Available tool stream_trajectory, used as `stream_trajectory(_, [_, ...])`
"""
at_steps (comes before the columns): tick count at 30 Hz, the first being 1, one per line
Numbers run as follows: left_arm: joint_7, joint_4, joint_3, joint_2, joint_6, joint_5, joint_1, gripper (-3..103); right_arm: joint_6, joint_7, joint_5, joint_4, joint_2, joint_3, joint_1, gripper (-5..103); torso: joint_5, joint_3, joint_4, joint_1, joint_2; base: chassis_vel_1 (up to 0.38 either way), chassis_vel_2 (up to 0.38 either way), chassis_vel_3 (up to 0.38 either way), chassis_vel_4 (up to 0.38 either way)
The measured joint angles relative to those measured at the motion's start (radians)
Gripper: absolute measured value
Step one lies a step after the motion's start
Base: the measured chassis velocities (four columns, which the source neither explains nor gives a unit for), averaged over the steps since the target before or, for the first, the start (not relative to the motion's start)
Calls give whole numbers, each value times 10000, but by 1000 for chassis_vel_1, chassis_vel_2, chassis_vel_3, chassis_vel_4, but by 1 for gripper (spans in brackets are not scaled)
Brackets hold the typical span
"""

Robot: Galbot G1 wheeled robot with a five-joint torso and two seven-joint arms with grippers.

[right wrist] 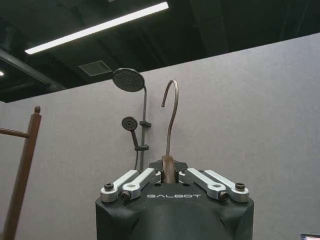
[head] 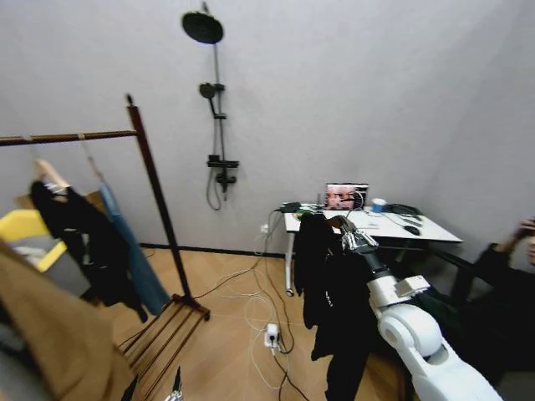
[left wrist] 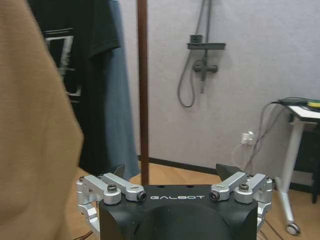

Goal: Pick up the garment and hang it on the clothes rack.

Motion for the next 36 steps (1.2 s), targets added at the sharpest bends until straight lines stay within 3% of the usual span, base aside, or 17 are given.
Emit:
stream_trajectory(13, [0, 0, 0, 0, 0, 0, -1, 100, -113, -60, 249, 146, -64, -36, 59, 9, 0, 0, 1, 1, -1, 128, 129, 127, 122])
stream_trajectory(16, [0, 0, 0, 0, 0, 0, 0, 100, -456, -71, 1322, 1003, -217, 205, -279, 9, 0, 0, -2, 0, 0, 125, 115, 119, 122])
stream_trajectory(21, [0, 0, 0, -1, 0, 0, 0, 100, -734, -106, 2098, 1646, -382, 358, -506, 9, 0, 0, -2, 1, 1, 128, 118, 120, 123])
stream_trajectory(36, [0, 0, 0, 0, 0, 0, -1, 100, -1016, -461, 1867, 2044, -549, -73, -462, 9, 1, 0, 0, 0, 0, 123, 123, 129, 124])
